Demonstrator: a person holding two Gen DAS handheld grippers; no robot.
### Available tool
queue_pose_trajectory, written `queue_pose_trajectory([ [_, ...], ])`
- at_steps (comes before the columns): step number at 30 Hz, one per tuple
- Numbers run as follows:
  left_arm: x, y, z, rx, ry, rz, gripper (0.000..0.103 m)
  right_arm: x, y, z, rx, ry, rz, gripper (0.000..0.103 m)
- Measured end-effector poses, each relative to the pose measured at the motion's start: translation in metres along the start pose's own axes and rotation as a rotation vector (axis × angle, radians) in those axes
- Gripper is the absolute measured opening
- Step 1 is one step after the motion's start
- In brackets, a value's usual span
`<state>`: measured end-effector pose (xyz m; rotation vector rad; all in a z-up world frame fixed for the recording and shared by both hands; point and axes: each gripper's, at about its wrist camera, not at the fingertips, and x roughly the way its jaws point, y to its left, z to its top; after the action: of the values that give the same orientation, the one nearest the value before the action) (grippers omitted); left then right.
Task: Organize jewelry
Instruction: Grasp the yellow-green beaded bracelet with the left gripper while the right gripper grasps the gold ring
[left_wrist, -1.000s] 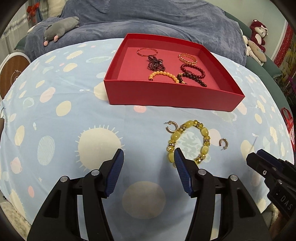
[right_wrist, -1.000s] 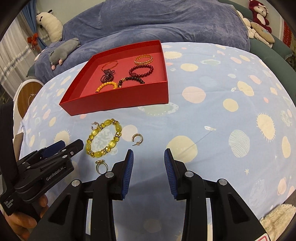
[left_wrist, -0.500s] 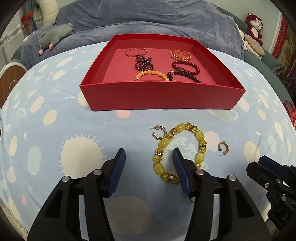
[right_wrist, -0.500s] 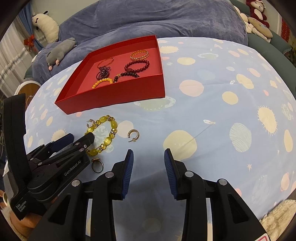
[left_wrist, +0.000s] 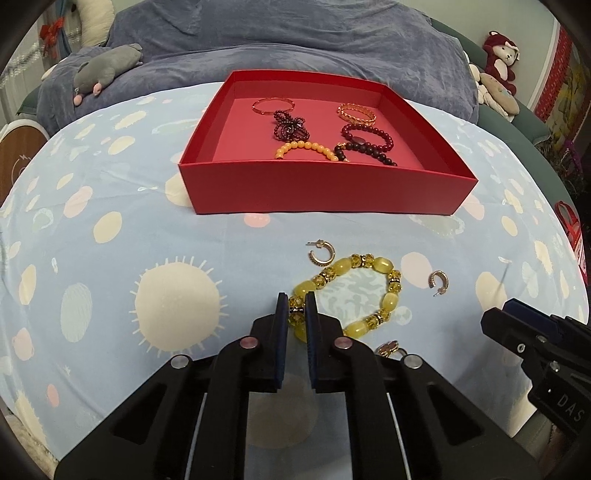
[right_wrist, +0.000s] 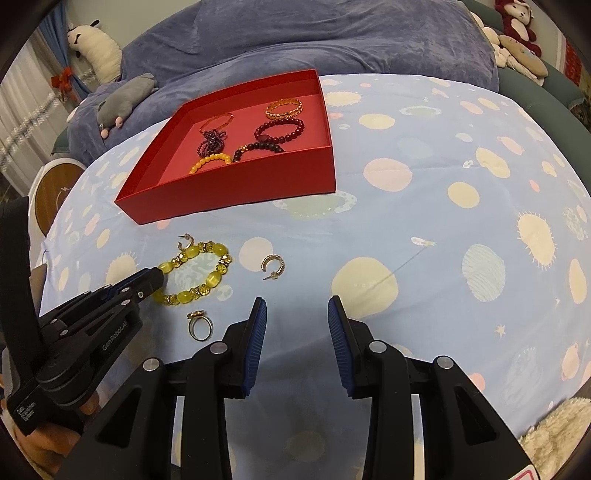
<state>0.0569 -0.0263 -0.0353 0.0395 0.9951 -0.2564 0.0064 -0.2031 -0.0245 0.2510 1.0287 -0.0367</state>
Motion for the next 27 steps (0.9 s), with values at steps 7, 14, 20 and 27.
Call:
queue_pose_trajectory([
  [7, -0.013, 0.025, -0.011, -0.033, 0.006, 0.040, 0.009, -0.001, 0.010, -0.004, -0.024, 0.005, 0.022, 0.034],
  [14, -0.012, 0.041, -0.023, -0.060, 0.024, 0.053, 0.009, 0.003, 0.029, -0.011, -0.066, 0.024, 0.063, 0.034],
  [20, -0.012, 0.041, -0.023, -0.065, 0.020, 0.052, 0.009, 0.010, 0.047, -0.016, -0.110, 0.047, 0.088, 0.034],
  [27, -0.012, 0.043, -0.023, -0.069, 0.016, 0.044, 0.009, 0.021, 0.061, -0.017, -0.146, 0.067, 0.103, 0.034],
])
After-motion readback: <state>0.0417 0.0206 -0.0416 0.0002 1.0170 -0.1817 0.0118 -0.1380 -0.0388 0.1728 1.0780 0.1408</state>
